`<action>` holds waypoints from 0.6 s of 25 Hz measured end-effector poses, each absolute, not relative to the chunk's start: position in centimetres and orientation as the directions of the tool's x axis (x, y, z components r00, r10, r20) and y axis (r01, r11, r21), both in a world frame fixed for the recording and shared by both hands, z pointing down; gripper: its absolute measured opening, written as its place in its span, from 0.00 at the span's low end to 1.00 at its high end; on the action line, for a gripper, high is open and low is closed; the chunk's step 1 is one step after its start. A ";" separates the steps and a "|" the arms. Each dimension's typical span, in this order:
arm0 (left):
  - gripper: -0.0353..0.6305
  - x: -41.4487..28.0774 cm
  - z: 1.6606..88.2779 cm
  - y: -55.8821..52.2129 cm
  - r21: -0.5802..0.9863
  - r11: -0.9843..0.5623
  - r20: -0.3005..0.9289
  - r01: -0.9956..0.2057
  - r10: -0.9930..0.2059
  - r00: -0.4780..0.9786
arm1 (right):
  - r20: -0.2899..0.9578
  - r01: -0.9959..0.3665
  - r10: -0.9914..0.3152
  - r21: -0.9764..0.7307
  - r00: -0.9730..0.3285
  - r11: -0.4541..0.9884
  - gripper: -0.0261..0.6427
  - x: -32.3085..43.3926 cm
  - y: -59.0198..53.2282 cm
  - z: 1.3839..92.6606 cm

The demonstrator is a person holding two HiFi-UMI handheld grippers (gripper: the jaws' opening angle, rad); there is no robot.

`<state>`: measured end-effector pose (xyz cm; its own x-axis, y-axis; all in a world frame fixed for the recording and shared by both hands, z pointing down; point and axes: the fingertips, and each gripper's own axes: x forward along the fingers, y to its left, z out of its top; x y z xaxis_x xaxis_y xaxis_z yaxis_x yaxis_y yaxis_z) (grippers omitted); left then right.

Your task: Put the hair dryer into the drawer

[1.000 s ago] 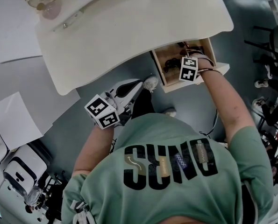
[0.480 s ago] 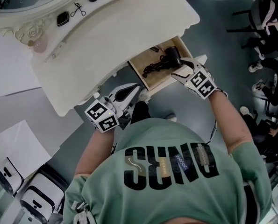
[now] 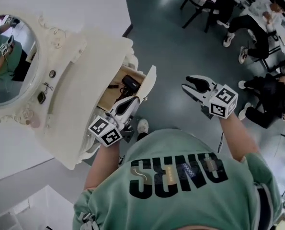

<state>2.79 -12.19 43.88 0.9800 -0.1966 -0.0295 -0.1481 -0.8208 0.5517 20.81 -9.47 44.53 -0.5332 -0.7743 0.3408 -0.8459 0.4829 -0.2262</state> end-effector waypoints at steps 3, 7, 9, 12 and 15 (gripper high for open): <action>0.07 8.4 41.2 -10.9 0.507 -0.860 -0.048 -0.058 -0.095 0.994 | 0.264 -0.908 -0.873 -0.208 -0.409 0.363 0.22 27.4 -4.7 40.6; 0.07 15.3 38.1 -8.8 0.448 -0.892 -0.069 0.059 0.031 0.997 | 0.179 -0.966 -0.961 -0.187 -0.213 0.179 0.16 35.2 2.0 36.8; 0.07 18.1 36.6 -7.5 0.423 -0.899 -0.079 0.110 0.084 0.993 | 0.140 -0.979 -0.983 -0.185 -0.115 0.088 0.12 38.2 5.5 35.3; 0.07 21.7 34.8 -5.4 0.395 -0.903 -0.090 0.171 0.147 0.985 | 0.092 -0.980 -0.996 -0.196 0.023 -0.041 0.05 41.8 10.6 33.6; 0.07 25.1 33.3 -3.6 0.367 -0.899 -0.101 0.237 0.215 0.971 | 0.074 -0.966 -0.987 -0.206 0.142 -0.154 0.03 44.3 15.1 33.2</action>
